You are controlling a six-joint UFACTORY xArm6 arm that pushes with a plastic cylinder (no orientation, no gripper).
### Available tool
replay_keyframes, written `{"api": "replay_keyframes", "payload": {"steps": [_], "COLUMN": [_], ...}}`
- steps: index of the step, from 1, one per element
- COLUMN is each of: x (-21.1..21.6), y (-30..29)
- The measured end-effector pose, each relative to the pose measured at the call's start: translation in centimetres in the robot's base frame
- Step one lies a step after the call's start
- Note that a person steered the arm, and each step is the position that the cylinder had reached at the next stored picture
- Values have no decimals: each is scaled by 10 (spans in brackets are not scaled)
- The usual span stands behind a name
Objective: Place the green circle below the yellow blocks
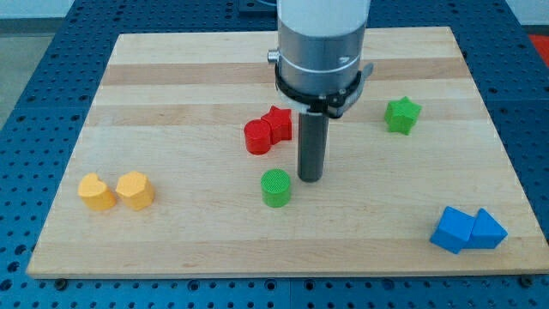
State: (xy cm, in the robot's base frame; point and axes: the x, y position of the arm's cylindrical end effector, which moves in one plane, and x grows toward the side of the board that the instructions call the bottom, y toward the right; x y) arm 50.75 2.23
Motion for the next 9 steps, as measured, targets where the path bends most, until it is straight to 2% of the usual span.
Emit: {"api": "replay_keyframes", "payload": {"steps": [1,2,3,4,5,7,8,9], "x": [28,36,36,39,56,75,75,70], "y": [-64,-124,-119,-85,-96,-206,-209,-172]}}
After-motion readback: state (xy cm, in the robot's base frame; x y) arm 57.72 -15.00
